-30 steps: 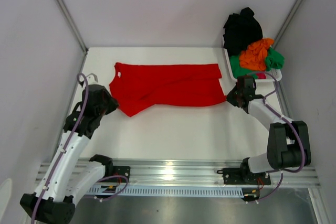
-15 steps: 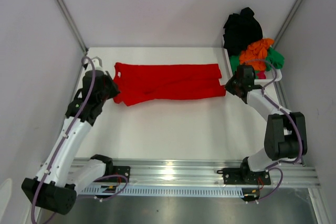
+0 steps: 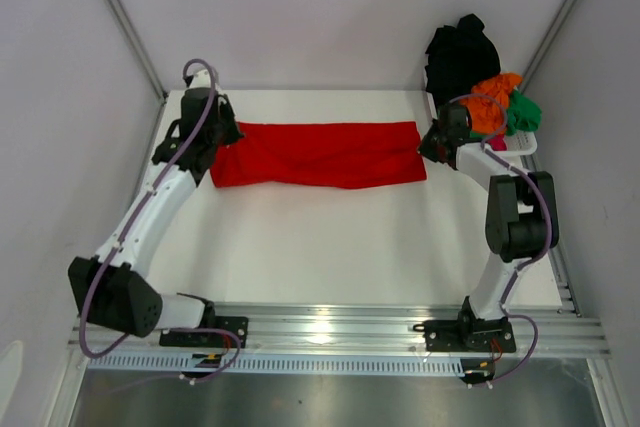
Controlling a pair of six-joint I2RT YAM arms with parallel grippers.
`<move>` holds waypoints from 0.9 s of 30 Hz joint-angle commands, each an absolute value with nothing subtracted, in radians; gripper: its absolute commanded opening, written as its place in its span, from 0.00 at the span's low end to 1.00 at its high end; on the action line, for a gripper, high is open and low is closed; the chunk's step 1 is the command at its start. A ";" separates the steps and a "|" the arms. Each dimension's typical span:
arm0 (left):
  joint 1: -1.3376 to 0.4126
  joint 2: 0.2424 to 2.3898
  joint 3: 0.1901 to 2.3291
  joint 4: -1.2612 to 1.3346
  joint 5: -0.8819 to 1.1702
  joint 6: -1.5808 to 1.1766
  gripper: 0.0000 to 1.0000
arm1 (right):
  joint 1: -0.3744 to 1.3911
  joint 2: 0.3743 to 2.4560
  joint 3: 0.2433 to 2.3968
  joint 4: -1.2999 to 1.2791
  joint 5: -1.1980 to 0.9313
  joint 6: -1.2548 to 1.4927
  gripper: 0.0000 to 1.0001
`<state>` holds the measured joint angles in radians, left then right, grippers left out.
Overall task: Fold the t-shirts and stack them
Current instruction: Fold the tshirt
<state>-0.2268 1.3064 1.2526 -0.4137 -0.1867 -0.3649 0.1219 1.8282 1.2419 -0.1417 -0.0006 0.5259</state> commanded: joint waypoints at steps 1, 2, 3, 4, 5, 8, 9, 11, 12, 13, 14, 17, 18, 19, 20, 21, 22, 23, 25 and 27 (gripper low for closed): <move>-0.221 1.399 1.354 -0.353 -0.186 -0.345 0.01 | 0.089 1.876 1.312 -0.118 -0.049 0.502 0.00; -0.221 1.420 1.367 -0.344 -0.186 -0.339 0.01 | 0.084 1.882 1.315 -0.106 -0.055 0.502 0.00; -0.221 1.443 1.406 -0.335 -0.186 -0.333 0.01 | 0.083 1.890 1.322 -0.098 -0.060 0.502 0.00; -0.221 1.468 1.422 -0.334 -0.186 -0.327 0.01 | 0.080 1.910 1.348 -0.107 -0.066 0.499 0.00; -0.219 1.514 1.437 -0.339 -0.192 -0.322 0.00 | 0.077 1.922 1.364 -0.116 -0.071 0.499 0.00; -0.215 1.574 1.500 -0.351 -0.190 -0.325 0.01 | 0.078 1.951 1.390 -0.115 -0.083 0.491 0.00; -0.212 1.604 1.514 -0.351 -0.186 -0.330 0.01 | 0.075 1.954 1.393 -0.115 -0.081 0.492 0.00; -0.200 1.629 1.532 -0.350 -0.181 -0.347 0.01 | 0.074 1.966 1.399 -0.107 -0.087 0.491 0.00; -0.195 1.650 1.540 -0.348 -0.170 -0.354 0.01 | 0.072 1.973 1.402 -0.109 -0.089 0.488 0.00; -0.192 1.660 1.545 -0.339 -0.167 -0.362 0.01 | 0.071 1.980 1.407 -0.109 -0.090 0.486 0.00; -0.184 1.670 1.552 -0.334 -0.161 -0.362 0.01 | 0.071 1.993 1.417 -0.115 -0.091 0.488 0.00; -0.178 1.716 1.591 -0.344 -0.153 -0.356 0.01 | 0.071 2.016 1.430 -0.120 -0.100 0.492 0.00; -0.176 1.729 1.598 -0.342 -0.152 -0.351 0.01 | 0.072 2.029 1.437 -0.120 -0.103 0.494 0.00; -0.173 1.752 1.604 -0.344 -0.147 -0.345 0.01 | 0.071 2.036 1.440 -0.121 -0.103 0.495 0.00; -0.172 1.762 1.627 -0.345 -0.143 -0.342 0.01 | 0.071 2.042 1.445 -0.123 -0.103 0.499 0.00; -0.172 1.775 1.634 -0.347 -0.140 -0.339 0.01 | 0.071 2.052 1.454 -0.127 -0.101 0.497 0.00; -0.170 1.796 1.646 -0.347 -0.138 -0.337 0.01 | 0.071 2.059 1.459 -0.130 -0.101 0.497 0.00; -0.169 1.805 1.649 -0.345 -0.130 -0.331 0.01 | 0.071 2.063 1.466 -0.133 -0.103 0.497 0.00; -0.167 1.825 1.675 -0.345 -0.129 -0.331 0.01 | 0.071 2.078 1.480 -0.140 -0.100 0.496 0.00; -0.163 1.858 1.699 -0.353 -0.126 -0.333 0.01 | 0.071 2.091 1.493 -0.146 -0.097 0.491 0.00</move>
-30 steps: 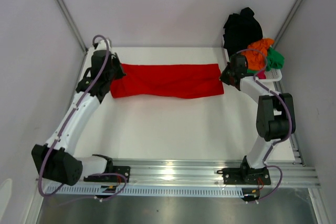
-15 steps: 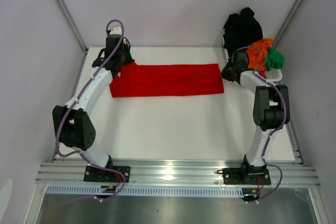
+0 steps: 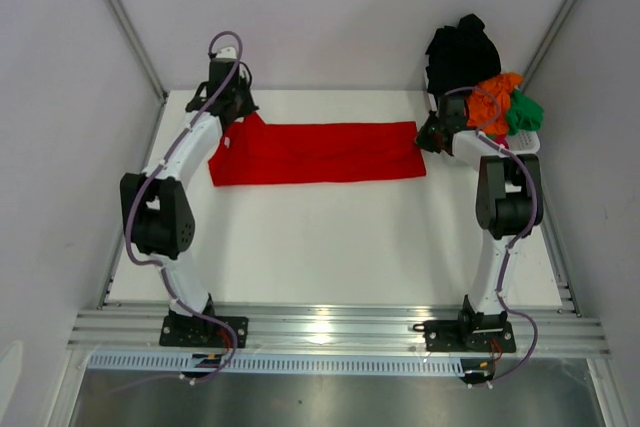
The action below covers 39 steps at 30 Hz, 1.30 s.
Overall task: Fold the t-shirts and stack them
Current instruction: Fold the tshirt
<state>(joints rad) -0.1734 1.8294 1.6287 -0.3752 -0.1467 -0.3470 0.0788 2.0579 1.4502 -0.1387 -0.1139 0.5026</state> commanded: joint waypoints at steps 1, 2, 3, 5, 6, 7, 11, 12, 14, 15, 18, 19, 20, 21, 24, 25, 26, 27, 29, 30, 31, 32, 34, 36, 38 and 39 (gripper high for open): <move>-0.163 1.867 1.707 -0.354 -0.124 -0.336 0.01 | 0.071 2.104 1.509 -0.159 -0.088 0.489 0.00; -0.160 1.884 1.712 -0.356 -0.124 -0.337 0.01 | 0.069 2.111 1.519 -0.167 -0.087 0.489 0.00; -0.156 1.891 1.724 -0.359 -0.123 -0.341 0.01 | 0.071 2.118 1.526 -0.172 -0.083 0.489 0.00; -0.149 1.908 1.730 -0.360 -0.123 -0.347 0.01 | 0.069 2.137 1.552 -0.192 -0.077 0.494 0.00; -0.146 1.914 1.732 -0.362 -0.121 -0.351 0.01 | 0.069 2.143 1.560 -0.195 -0.077 0.492 0.00; -0.141 1.919 1.744 -0.362 -0.118 -0.359 0.01 | 0.069 2.148 1.569 -0.204 -0.077 0.494 0.00; -0.117 1.934 1.738 -0.367 -0.107 -0.376 0.01 | 0.069 2.163 1.603 -0.221 -0.072 0.503 0.00; -0.115 1.934 1.738 -0.367 -0.112 -0.377 0.01 | 0.071 2.161 1.606 -0.222 -0.072 0.503 0.00; -0.103 1.934 1.727 -0.356 -0.109 -0.379 0.01 | 0.072 2.163 1.611 -0.224 -0.069 0.502 0.00; -0.100 1.934 1.723 -0.351 -0.101 -0.382 0.01 | 0.072 2.163 1.620 -0.233 -0.060 0.499 0.00; -0.092 1.939 1.736 -0.339 -0.092 -0.373 0.01 | 0.072 2.164 1.634 -0.273 -0.016 0.492 0.00; -0.091 1.940 1.738 -0.337 -0.094 -0.368 0.01 | 0.072 2.163 1.637 -0.285 -0.002 0.492 0.00; -0.091 1.940 1.741 -0.336 -0.095 -0.368 0.01 | 0.072 2.160 1.638 -0.301 0.017 0.497 0.00; -0.089 1.940 1.744 -0.331 -0.095 -0.367 0.01 | 0.072 2.154 1.637 -0.326 0.043 0.499 0.00; -0.086 1.942 1.746 -0.325 -0.095 -0.368 0.01 | 0.071 2.138 1.623 -0.342 0.081 0.505 0.00; -0.084 1.944 1.746 -0.324 -0.094 -0.370 0.01 | 0.071 2.134 1.617 -0.344 0.084 0.506 0.00; -0.084 1.945 1.744 -0.324 -0.087 -0.368 0.01 | 0.071 2.132 1.617 -0.344 0.086 0.508 0.00; -0.083 1.947 1.744 -0.322 -0.086 -0.370 0.01 | 0.072 2.132 1.620 -0.353 0.090 0.509 0.00; -0.083 1.950 1.744 -0.322 -0.078 -0.370 0.01 | 0.074 2.135 1.629 -0.356 0.091 0.509 0.00; -0.083 1.950 1.744 -0.319 -0.075 -0.370 0.01 | 0.072 2.138 1.634 -0.354 0.084 0.508 0.00; -0.083 1.950 1.746 -0.319 -0.072 -0.370 0.01 | 0.075 2.140 1.638 -0.354 0.077 0.503 0.00; -0.083 1.951 1.744 -0.319 -0.072 -0.370 0.01 | 0.081 2.143 1.650 -0.354 0.077 0.499 0.00; -0.083 1.954 1.747 -0.316 -0.067 -0.367 0.01 | 0.087 2.146 1.666 -0.359 0.078 0.477 0.00; -0.083 1.960 1.753 -0.318 -0.064 -0.361 0.01 | 0.095 2.154 1.689 -0.359 0.068 0.465 0.00; -0.081 1.973 1.772 -0.337 -0.058 -0.356 0.01 | 0.097 2.169 1.710 -0.365 0.043 0.460 0.14; -0.081 1.979 1.795 -0.354 -0.060 -0.351 0.05 | 0.100 2.174 1.735 -0.370 0.032 0.451 0.20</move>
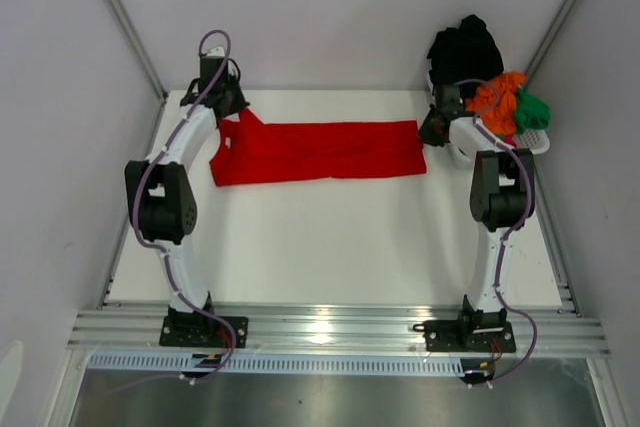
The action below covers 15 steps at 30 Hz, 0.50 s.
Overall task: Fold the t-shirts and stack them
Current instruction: Fold the tshirt
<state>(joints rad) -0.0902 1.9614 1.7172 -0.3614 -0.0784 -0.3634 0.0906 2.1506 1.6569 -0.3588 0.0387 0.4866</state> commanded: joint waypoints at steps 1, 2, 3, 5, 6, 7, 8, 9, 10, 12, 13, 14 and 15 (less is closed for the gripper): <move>-0.081 1.991 1.805 -0.373 -0.067 -0.354 0.12 | 0.103 2.180 1.747 -0.374 0.019 0.448 0.44; -0.081 1.993 1.827 -0.397 -0.071 -0.354 0.19 | 0.106 2.184 1.759 -0.382 0.012 0.443 0.56; -0.080 1.988 1.827 -0.405 -0.074 -0.356 0.43 | 0.107 2.189 1.785 -0.393 0.005 0.439 0.62; -0.077 1.959 1.824 -0.408 -0.061 -0.357 0.69 | 0.118 2.184 1.802 -0.396 -0.049 0.413 0.82; -0.075 1.944 1.812 -0.399 -0.052 -0.359 0.80 | 0.123 2.172 1.810 -0.391 -0.064 0.402 0.85; -0.074 1.930 1.810 -0.397 -0.043 -0.357 0.87 | 0.136 2.166 1.825 -0.387 -0.092 0.388 0.87; -0.071 1.904 1.818 -0.399 -0.040 -0.357 0.94 | 0.144 2.158 1.838 -0.384 -0.106 0.356 0.88; -0.068 1.892 1.822 -0.405 -0.034 -0.359 0.98 | 0.152 2.154 1.851 -0.383 -0.118 0.341 0.88; -0.060 1.879 1.845 -0.426 -0.023 -0.360 0.98 | 0.161 2.140 1.883 -0.380 -0.159 0.325 0.89; -0.049 1.856 1.877 -0.471 0.041 -0.383 0.99 | 0.186 2.134 1.917 -0.374 -0.207 0.284 0.89; -0.040 1.850 1.916 -0.536 0.060 -0.396 0.99 | 0.195 2.129 1.936 -0.371 -0.256 0.272 0.89; -0.037 1.841 1.919 -0.566 0.087 -0.408 1.00 | 0.218 2.128 1.969 -0.368 -0.277 0.258 0.89; -0.034 1.810 1.911 -0.589 0.100 -0.438 0.99 | 0.230 2.126 1.985 -0.367 -0.297 0.227 0.89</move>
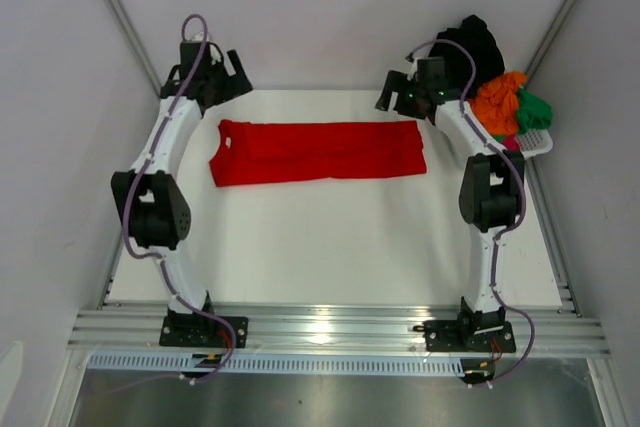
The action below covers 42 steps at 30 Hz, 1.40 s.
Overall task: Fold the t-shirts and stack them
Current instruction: Fold the tshirt
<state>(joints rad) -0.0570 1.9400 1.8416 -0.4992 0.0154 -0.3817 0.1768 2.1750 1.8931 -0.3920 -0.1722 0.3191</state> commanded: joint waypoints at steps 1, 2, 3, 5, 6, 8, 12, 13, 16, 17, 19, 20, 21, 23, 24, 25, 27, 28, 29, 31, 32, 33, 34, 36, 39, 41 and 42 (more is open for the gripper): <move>-0.034 1.789 1.849 -0.612 0.112 -0.457 0.99 | 0.247 2.126 2.000 -0.367 -0.325 0.210 0.90; -0.034 1.763 1.810 -0.604 0.127 -0.477 0.99 | 0.262 2.125 2.022 -0.367 -0.333 0.190 0.90; -0.032 1.709 1.727 -0.588 0.152 -0.527 1.00 | 0.303 2.126 2.029 -0.367 -0.334 0.146 0.90; -0.022 1.666 1.584 -0.493 0.205 -0.604 0.97 | 0.351 2.132 2.040 -0.371 -0.299 0.092 0.89; -0.017 1.652 1.483 -0.450 0.262 -0.702 0.93 | 0.398 2.134 2.042 -0.368 -0.266 0.071 0.90; -0.014 1.649 1.358 -0.329 0.313 -0.785 0.87 | 0.426 2.143 2.040 -0.354 -0.235 0.074 0.90; -0.017 1.704 1.260 -0.177 0.325 -0.948 0.82 | 0.419 2.120 2.002 -0.354 -0.222 0.176 0.89; -0.017 1.736 1.259 -0.175 0.312 -0.954 0.82 | 0.413 2.103 1.979 -0.351 -0.213 0.196 0.89; -0.015 1.773 1.262 -0.169 0.279 -0.959 0.83 | 0.396 2.007 1.846 -0.301 -0.198 0.206 0.89; -0.015 1.793 1.259 -0.155 0.272 -0.963 0.83 | 0.391 1.982 1.815 -0.276 -0.195 0.206 0.89; -0.011 1.821 1.262 -0.106 0.268 -0.972 0.83 | 0.382 1.924 1.748 -0.267 -0.195 0.204 0.89; -0.009 1.848 1.267 -0.095 0.265 -0.976 0.83 | 0.379 1.910 1.734 -0.273 -0.195 0.203 0.89; -0.008 1.862 1.284 -0.098 0.255 -0.980 0.83 | 0.377 1.887 1.723 -0.276 -0.193 0.199 0.90; -0.005 1.887 1.296 -0.101 0.235 -0.982 0.82 | 0.368 1.870 1.695 -0.288 -0.190 0.190 0.90; -0.003 1.902 1.307 -0.107 0.226 -0.982 0.83 | 0.367 1.862 1.687 -0.290 -0.187 0.189 0.89; -0.003 1.908 1.313 -0.120 0.216 -0.979 0.82 | 0.364 1.852 1.674 -0.291 -0.186 0.189 0.90; -0.003 1.917 1.327 -0.147 0.181 -0.973 0.83 | 0.357 1.844 1.663 -0.291 -0.181 0.187 0.90; -0.003 1.922 1.327 -0.153 0.176 -0.965 0.83 | 0.356 1.842 1.658 -0.291 -0.179 0.186 0.89; -0.003 1.927 1.334 -0.164 0.167 -0.960 0.83 | 0.354 1.844 1.654 -0.293 -0.178 0.184 0.90; -0.003 1.939 1.336 -0.170 0.160 -0.959 0.83 | 0.351 1.848 1.654 -0.299 -0.178 0.183 0.90; -0.003 1.942 1.333 -0.170 0.156 -0.957 0.83 | 0.350 1.851 1.655 -0.301 -0.178 0.186 0.90; -0.003 1.945 1.335 -0.167 0.150 -0.954 0.83 | 0.347 1.852 1.655 -0.301 -0.179 0.183 0.90; -0.003 1.950 1.335 -0.169 0.147 -0.954 0.83 | 0.347 1.852 1.655 -0.296 -0.179 0.183 0.90; -0.003 1.960 1.339 -0.149 0.158 -0.953 0.82 | 0.347 1.853 1.660 -0.296 -0.178 0.183 0.90; -0.003 1.986 1.362 -0.146 0.156 -0.953 0.82 | 0.345 1.856 1.664 -0.302 -0.175 0.183 0.90; -0.003 2.003 1.371 -0.158 0.158 -0.945 0.81 | 0.345 1.855 1.664 -0.307 -0.170 0.181 0.90; -0.003 2.005 1.374 -0.158 0.158 -0.942 0.81 | 0.345 1.852 1.661 -0.305 -0.166 0.181 0.90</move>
<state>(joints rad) -0.0105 1.9915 1.3258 -0.1673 0.1741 -0.9512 0.3492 1.8744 1.6550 -0.3214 -0.1871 0.1894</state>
